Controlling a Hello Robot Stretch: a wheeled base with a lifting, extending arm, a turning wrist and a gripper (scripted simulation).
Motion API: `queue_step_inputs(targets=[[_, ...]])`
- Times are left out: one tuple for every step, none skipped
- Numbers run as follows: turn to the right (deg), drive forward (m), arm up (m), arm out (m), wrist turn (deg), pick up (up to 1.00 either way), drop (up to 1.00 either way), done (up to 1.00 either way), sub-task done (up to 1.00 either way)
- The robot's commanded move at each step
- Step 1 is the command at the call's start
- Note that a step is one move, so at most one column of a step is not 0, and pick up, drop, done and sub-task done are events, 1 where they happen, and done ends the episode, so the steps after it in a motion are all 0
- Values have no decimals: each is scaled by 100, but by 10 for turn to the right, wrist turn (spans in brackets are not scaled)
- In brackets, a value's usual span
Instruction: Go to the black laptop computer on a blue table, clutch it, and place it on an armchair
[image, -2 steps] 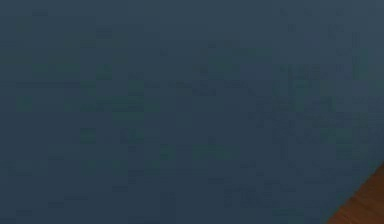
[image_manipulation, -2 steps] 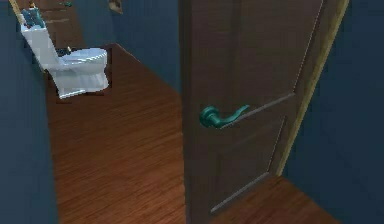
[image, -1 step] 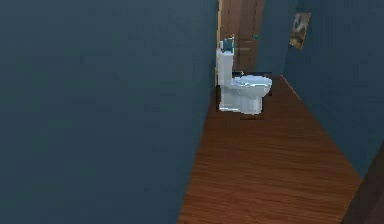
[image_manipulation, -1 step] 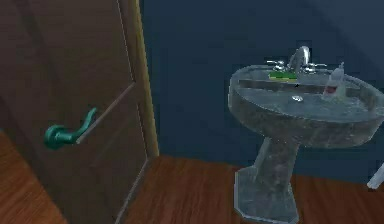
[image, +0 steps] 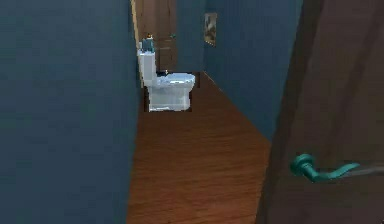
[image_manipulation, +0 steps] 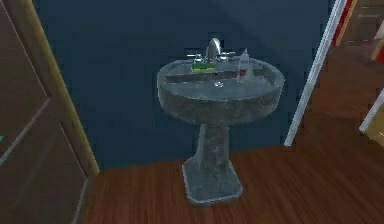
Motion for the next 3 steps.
queue_step_inputs(targets=[[0,75,0,0,0,0,0,0,0],[-60,0,0,0,0,0,0,0,0],[0,30,0,0,0,0,0,0,0]])
